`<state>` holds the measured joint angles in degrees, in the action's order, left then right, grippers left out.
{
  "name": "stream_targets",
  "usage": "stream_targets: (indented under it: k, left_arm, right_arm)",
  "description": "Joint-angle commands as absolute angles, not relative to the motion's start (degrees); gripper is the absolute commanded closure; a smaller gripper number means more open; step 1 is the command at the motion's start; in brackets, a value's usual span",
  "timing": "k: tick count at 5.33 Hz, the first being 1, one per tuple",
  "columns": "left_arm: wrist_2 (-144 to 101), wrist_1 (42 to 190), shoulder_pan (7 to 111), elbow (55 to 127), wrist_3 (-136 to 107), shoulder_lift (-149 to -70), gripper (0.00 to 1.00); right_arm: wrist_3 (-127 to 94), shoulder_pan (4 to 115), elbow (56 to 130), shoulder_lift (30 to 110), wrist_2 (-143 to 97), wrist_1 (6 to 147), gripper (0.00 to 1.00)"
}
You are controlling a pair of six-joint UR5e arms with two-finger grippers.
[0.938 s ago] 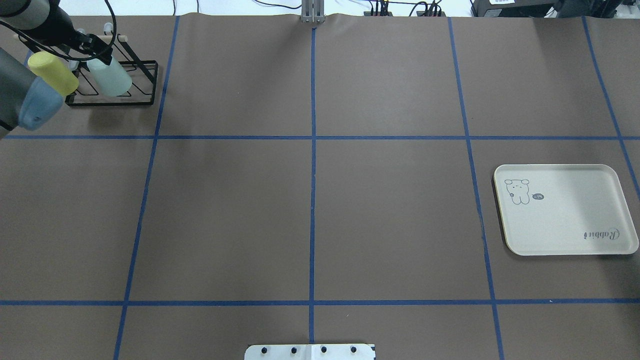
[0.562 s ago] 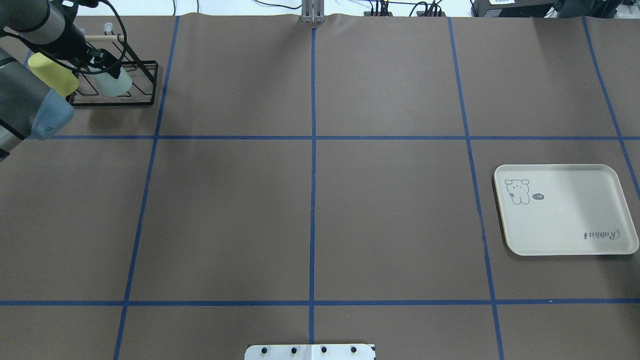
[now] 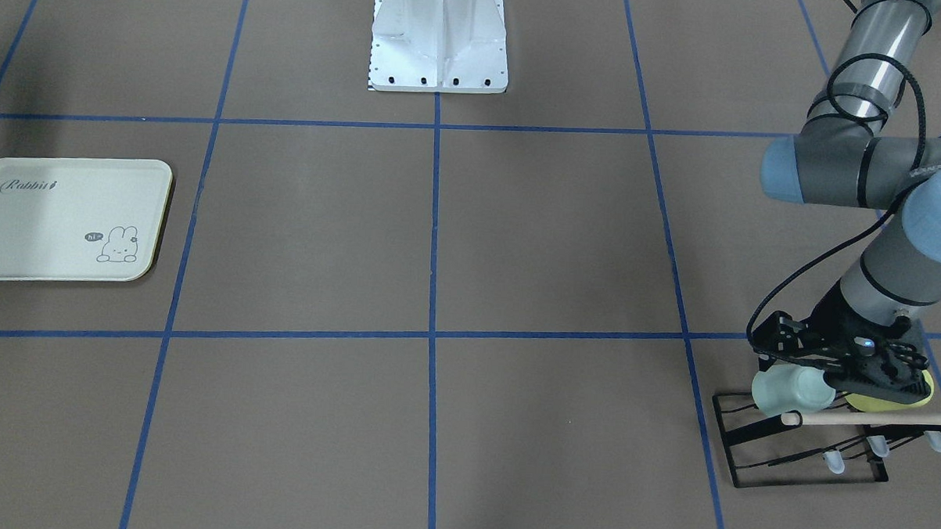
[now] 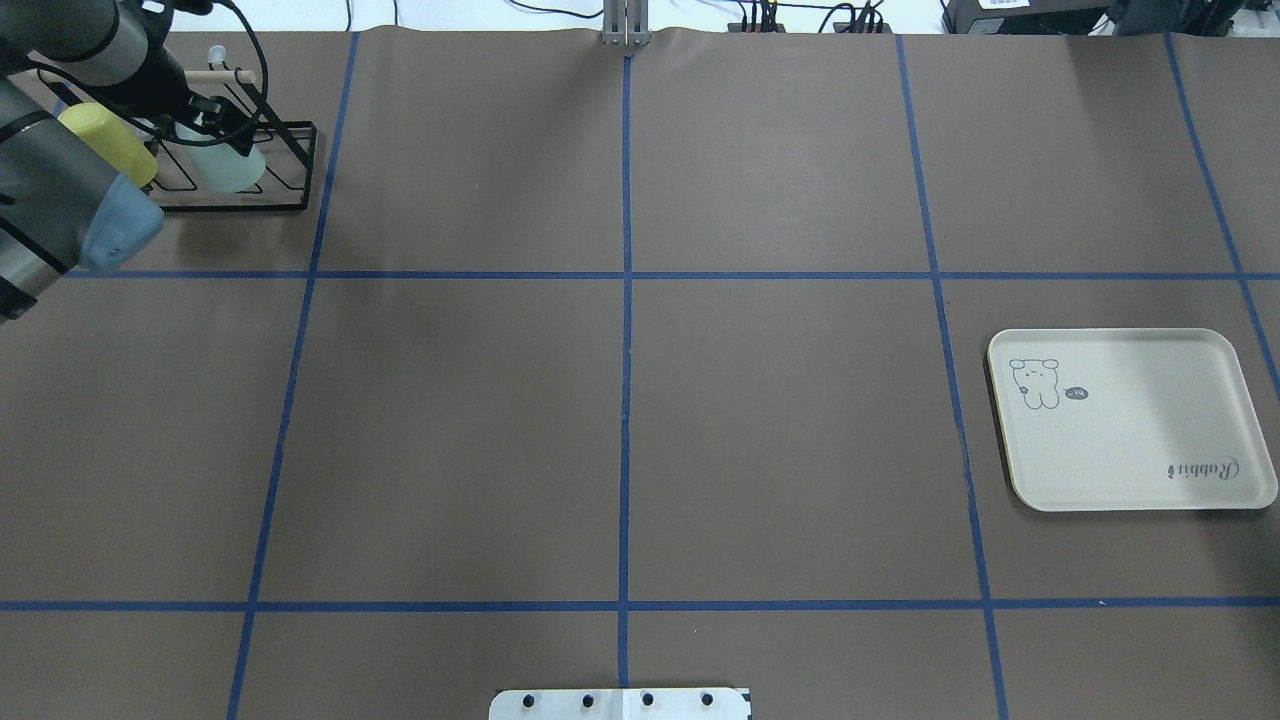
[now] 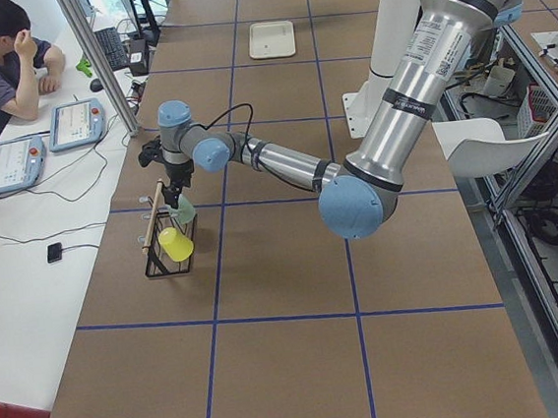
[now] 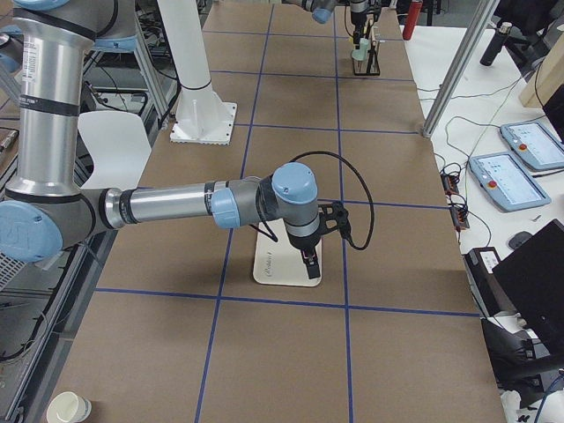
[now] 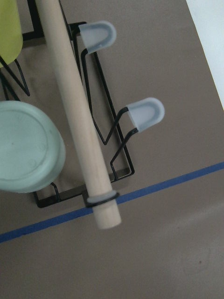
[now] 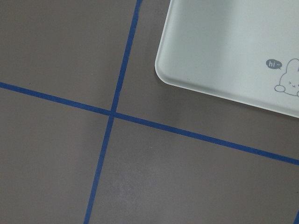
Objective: Left arm grabs green cup and hands to right arm on tray
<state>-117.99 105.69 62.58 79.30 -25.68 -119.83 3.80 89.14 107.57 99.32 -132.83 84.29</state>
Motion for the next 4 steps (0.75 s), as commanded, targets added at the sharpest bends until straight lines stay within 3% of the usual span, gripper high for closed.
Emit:
stream_targets:
  k: [1,4]
  left_arm:
    - [-118.04,105.82,62.58,77.35,-25.05,-120.59,0.00]
    - [-117.95,105.91,62.58,76.82,-24.87,-120.59,0.04]
  right_arm:
    - [3.87,89.12,107.58,99.32,-132.89,84.29,0.00]
    - [4.04,89.12,107.58,99.32,-132.89,84.29,0.00]
